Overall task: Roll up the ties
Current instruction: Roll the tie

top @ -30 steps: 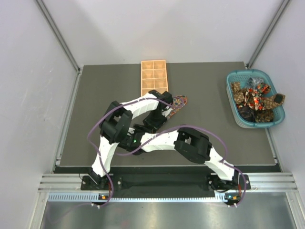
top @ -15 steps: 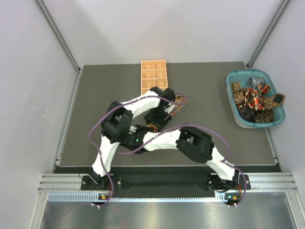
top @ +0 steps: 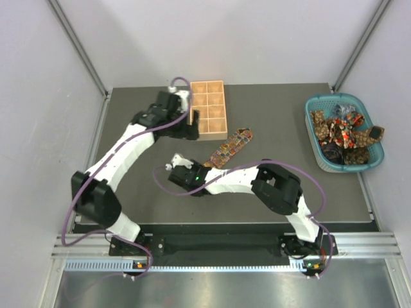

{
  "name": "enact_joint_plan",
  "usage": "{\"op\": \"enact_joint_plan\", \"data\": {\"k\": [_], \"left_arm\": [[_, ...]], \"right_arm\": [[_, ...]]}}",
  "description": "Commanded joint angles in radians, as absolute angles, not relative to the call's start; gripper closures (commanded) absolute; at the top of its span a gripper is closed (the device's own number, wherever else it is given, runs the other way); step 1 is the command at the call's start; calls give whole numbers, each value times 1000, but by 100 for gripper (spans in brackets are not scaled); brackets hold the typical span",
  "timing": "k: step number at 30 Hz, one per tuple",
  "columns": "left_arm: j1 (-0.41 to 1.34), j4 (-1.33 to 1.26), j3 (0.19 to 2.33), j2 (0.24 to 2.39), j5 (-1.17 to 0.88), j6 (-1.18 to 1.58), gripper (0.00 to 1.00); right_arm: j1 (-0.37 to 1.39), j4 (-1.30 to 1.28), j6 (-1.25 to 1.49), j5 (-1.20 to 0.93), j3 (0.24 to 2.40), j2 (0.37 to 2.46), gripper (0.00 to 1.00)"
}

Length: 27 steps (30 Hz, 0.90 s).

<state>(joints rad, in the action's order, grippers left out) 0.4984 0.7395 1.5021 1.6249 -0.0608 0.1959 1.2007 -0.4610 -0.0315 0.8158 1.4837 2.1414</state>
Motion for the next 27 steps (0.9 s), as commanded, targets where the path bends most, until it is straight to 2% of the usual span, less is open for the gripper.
{"op": "enact_joint_plan", "data": {"k": [1,8,16,27], "left_arm": [[395,550,1370,1513,-106,313,4],[186,313,1057,1281,-155,486,1],[123,324,1008,1258,-161,499,1],[78,238,874,1193,-172,540,1]], "right_arm": [[1128,-417,6,664,1415,2082,74],[1074,-315,-54,425,1327,1984,81],[1074,-276,-43,261,1290,1950,84],[1060,-275,-21,137,1284,1898,86]]}}
